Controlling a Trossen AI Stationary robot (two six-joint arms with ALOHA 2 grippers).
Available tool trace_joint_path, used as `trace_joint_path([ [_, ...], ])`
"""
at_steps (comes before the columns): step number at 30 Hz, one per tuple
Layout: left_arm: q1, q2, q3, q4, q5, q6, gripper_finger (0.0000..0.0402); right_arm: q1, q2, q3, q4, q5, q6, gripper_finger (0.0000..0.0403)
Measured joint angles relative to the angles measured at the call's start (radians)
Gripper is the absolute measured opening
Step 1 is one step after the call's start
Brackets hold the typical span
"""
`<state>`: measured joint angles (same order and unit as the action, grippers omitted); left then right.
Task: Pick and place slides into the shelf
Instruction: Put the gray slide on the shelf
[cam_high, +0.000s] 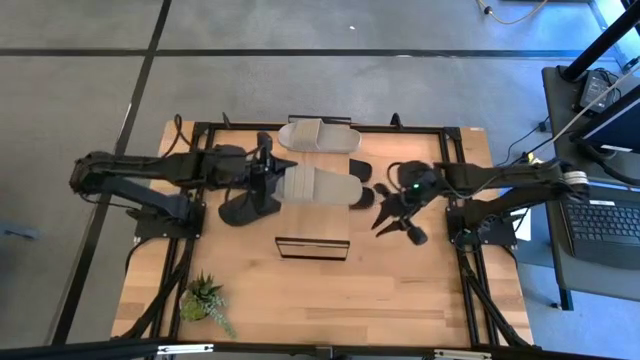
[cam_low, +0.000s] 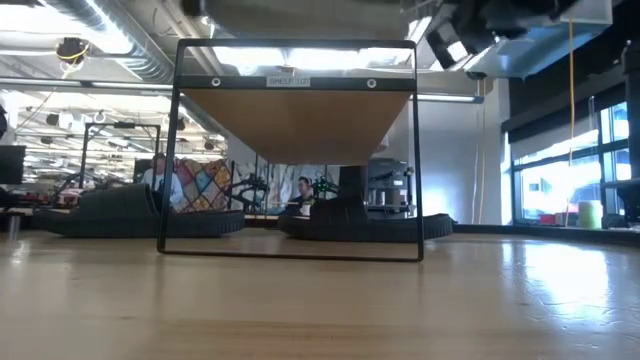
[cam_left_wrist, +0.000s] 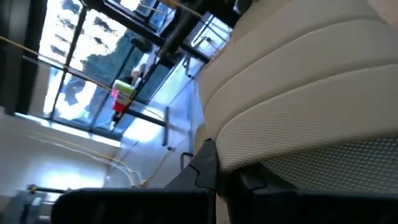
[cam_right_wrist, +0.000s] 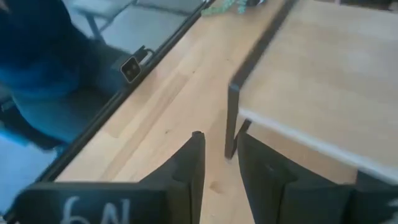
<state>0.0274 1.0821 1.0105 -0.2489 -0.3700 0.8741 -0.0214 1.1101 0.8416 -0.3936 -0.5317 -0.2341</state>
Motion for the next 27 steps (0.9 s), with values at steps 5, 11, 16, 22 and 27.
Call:
trace_joint_path([
  [5,0.117,-0.001,-0.093,0.177,0.120,0.094,0.0002,-0.056,-0.145,-0.203,0.191,-0.014,0.068,0.0097],
  [11,0.286,-0.001,-0.170,0.292,0.316,0.082,0.0002,-0.075,-0.254,-0.340,0.327,-0.014,0.139,0.0097],
  [16,0.397,0.024,-0.207,0.343,0.423,0.065,0.0002,-0.075,-0.280,-0.377,0.345,-0.013,0.153,0.0097],
  [22,0.463,0.089,-0.244,0.477,0.507,0.052,0.0002,-0.075,-0.280,-0.377,0.362,-0.012,0.150,0.0097],
  [27,0.475,0.155,-0.248,0.506,0.533,0.084,0.0002,-0.075,-0.279,-0.377,0.371,-0.011,0.150,0.0097],
])
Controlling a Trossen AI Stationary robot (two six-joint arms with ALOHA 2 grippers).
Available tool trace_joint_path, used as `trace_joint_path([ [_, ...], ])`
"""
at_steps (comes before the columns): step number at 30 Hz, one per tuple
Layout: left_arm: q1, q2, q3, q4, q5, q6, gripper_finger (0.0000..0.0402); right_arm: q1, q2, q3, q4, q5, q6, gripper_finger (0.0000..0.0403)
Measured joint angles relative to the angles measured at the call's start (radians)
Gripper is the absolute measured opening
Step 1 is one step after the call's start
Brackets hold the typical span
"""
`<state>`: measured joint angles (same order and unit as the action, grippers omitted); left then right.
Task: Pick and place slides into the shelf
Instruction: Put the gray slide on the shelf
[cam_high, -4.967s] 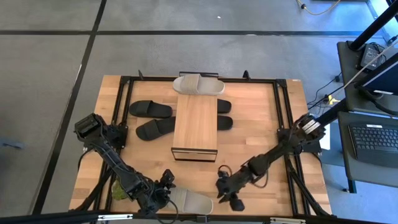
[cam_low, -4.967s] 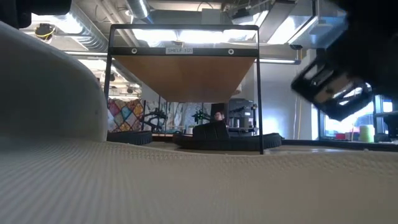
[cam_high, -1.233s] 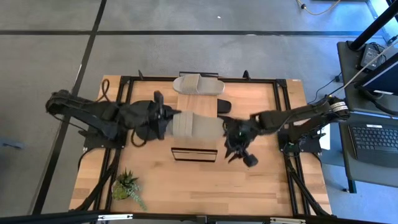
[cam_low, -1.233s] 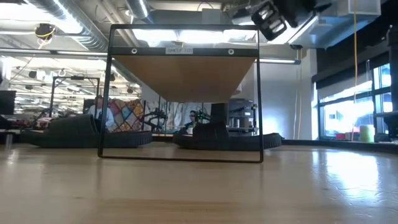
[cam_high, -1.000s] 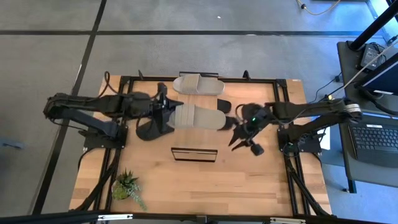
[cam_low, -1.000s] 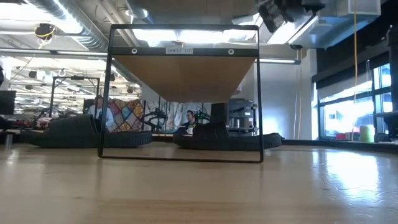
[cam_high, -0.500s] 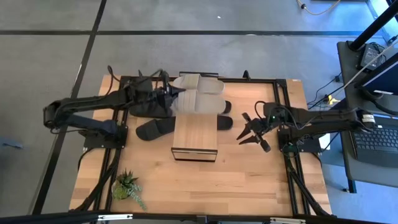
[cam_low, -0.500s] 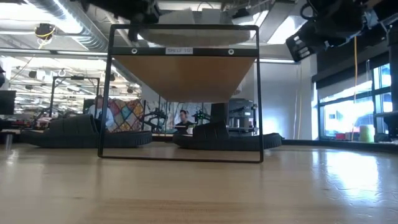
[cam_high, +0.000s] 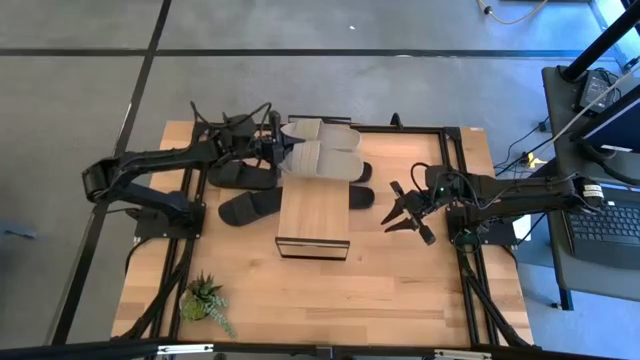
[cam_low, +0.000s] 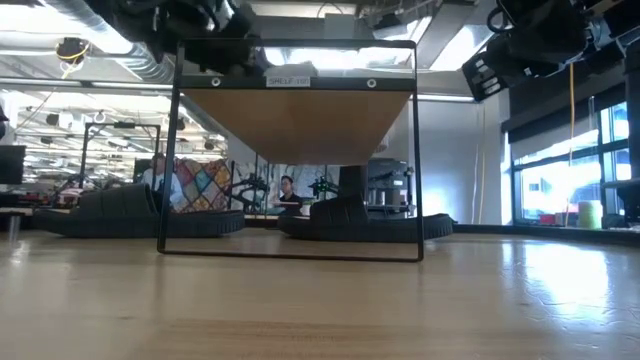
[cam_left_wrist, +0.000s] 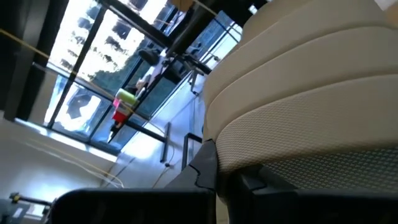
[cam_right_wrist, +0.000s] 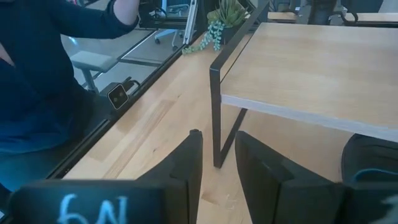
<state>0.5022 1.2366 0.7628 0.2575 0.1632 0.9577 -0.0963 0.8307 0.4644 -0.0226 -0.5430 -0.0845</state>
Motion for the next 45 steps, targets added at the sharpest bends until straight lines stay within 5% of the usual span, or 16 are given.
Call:
trace_joint_path([
  [13,0.010,0.047,0.000,0.006,0.010,-0.036,0.0002,0.000,0.000,0.000,0.005,0.001,0.001,0.0097],
  [20,0.009,0.027,0.001,-0.104,-0.075,-0.044,0.0002,0.000,0.000,0.000,0.004,0.002,0.001,0.0097],
  [45,0.034,0.021,0.001,-0.149,-0.042,-0.092,0.0012,0.000,0.000,0.001,0.002,0.066,-0.029,0.0097],
])
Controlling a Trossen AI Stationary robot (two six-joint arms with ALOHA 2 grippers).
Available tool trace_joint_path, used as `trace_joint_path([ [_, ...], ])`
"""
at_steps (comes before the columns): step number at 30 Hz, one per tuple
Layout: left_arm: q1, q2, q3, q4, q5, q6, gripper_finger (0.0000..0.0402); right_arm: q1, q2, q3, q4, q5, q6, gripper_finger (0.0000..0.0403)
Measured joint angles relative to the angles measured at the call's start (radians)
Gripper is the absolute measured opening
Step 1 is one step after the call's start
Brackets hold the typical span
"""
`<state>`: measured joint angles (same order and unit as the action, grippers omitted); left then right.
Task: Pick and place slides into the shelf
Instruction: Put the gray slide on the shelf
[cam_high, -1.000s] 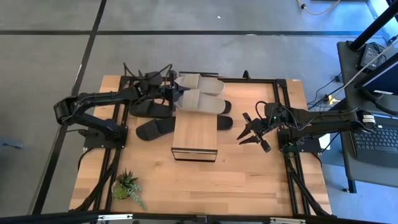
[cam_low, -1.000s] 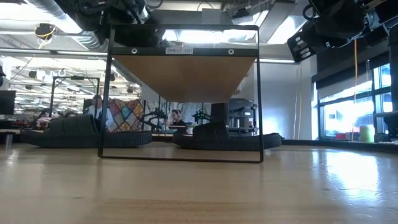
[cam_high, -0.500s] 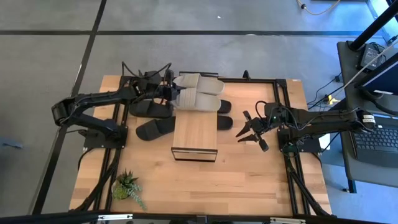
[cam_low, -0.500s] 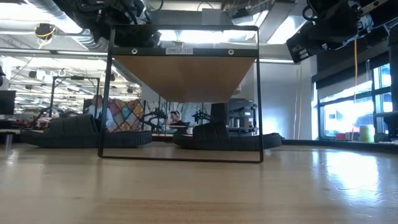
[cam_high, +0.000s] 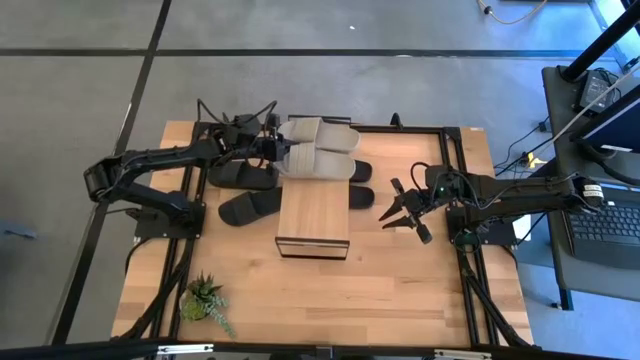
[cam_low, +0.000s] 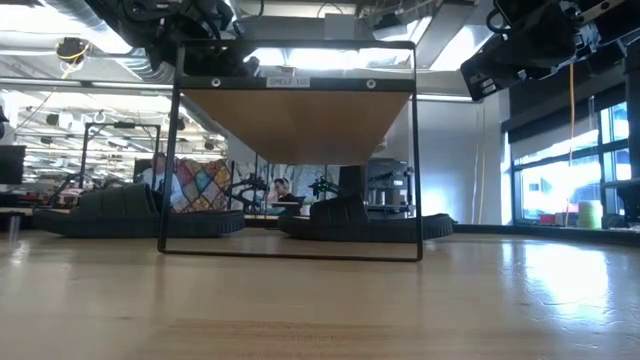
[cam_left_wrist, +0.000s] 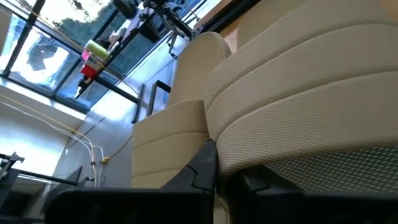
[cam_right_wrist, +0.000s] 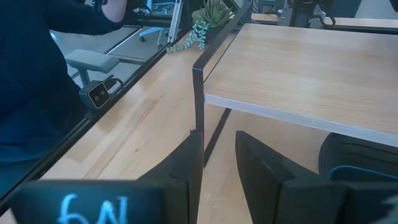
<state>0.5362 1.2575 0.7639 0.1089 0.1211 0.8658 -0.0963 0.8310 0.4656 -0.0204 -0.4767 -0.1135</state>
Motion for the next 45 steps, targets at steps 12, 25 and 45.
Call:
trace_joint_path([
  [12,0.001,0.000,0.000,-0.017,-0.004,-0.028,0.0019,0.000,0.000,0.000,0.000,0.000,0.003,0.0097],
  [25,-0.003,0.000,0.000,-0.019,-0.005,-0.029,0.0021,0.000,0.000,0.000,0.000,-0.001,0.003,0.0097],
  [45,-0.003,-0.001,0.000,-0.019,0.075,-0.026,0.0048,0.000,0.000,0.000,0.000,-0.001,0.001,0.0097],
])
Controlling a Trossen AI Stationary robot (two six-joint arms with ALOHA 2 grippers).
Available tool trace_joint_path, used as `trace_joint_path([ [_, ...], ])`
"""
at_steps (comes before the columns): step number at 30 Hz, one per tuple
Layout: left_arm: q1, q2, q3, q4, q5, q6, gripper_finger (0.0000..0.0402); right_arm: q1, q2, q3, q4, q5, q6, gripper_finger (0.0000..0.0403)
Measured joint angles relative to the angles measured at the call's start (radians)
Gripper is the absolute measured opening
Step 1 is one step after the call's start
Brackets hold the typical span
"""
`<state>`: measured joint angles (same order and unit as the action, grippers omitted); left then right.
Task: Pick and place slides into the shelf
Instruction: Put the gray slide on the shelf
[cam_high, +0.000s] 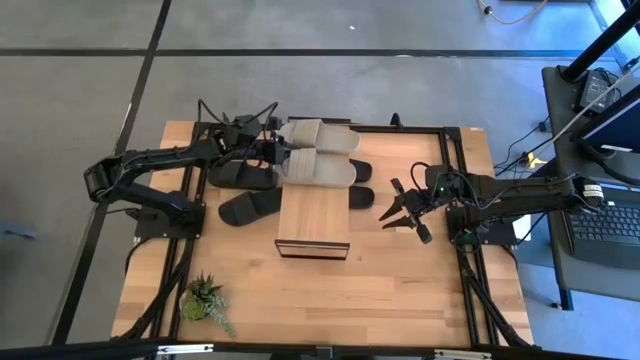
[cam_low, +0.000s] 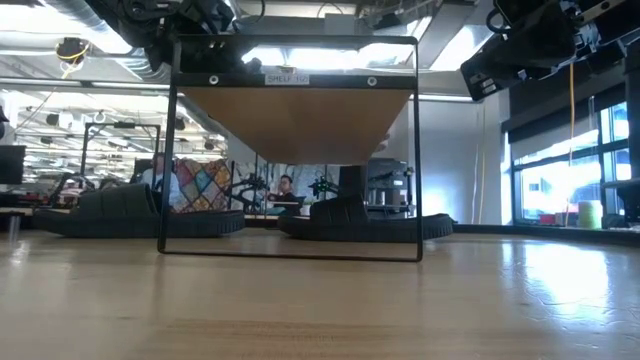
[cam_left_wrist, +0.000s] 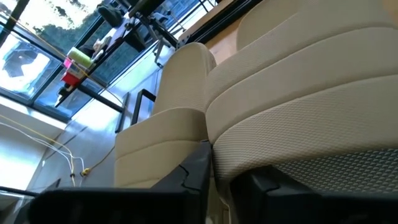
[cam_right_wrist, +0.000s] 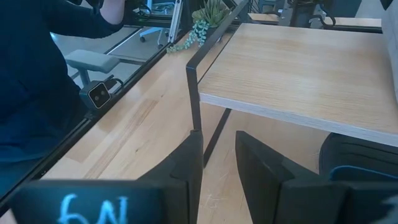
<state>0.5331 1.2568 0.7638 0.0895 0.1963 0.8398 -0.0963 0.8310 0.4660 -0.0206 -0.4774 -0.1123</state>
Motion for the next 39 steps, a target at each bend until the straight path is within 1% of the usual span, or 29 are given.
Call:
trace_joint_path([
  [5,0.000,0.000,0.000,0.000,-0.003,-0.001,0.0083,0.000,0.000,0.000,-0.001,0.000,0.000,0.0097],
  [8,0.000,0.000,0.000,0.000,-0.007,0.002,0.0097,0.000,0.000,0.000,-0.001,0.000,0.000,0.0097],
  [13,0.000,0.000,0.000,0.006,-0.076,0.004,0.0107,0.000,0.000,0.000,-0.005,0.000,0.004,0.0097],
  [17,0.000,0.000,0.000,0.005,-0.076,0.002,0.0112,0.000,0.000,0.000,-0.006,0.000,0.004,0.0097],
  [21,-0.006,0.000,0.000,0.000,-0.076,0.000,0.0126,0.000,0.000,0.000,-0.006,0.000,0.006,0.0097],
  [28,-0.027,0.000,0.000,0.001,-0.077,-0.002,0.0172,0.000,0.000,0.000,-0.006,0.000,0.006,0.0097],
  [31,-0.035,0.000,0.000,0.001,-0.095,-0.002,0.0186,0.000,0.000,0.000,-0.007,0.000,0.005,0.0097],
  [34,-0.040,0.000,0.000,0.002,-0.126,-0.003,0.0192,0.000,0.000,0.000,-0.007,0.000,0.006,0.0097],
  [39,-0.040,-0.001,0.000,0.016,-0.138,-0.045,0.0192,0.000,0.000,0.000,-0.007,0.000,0.006,0.0097],
])
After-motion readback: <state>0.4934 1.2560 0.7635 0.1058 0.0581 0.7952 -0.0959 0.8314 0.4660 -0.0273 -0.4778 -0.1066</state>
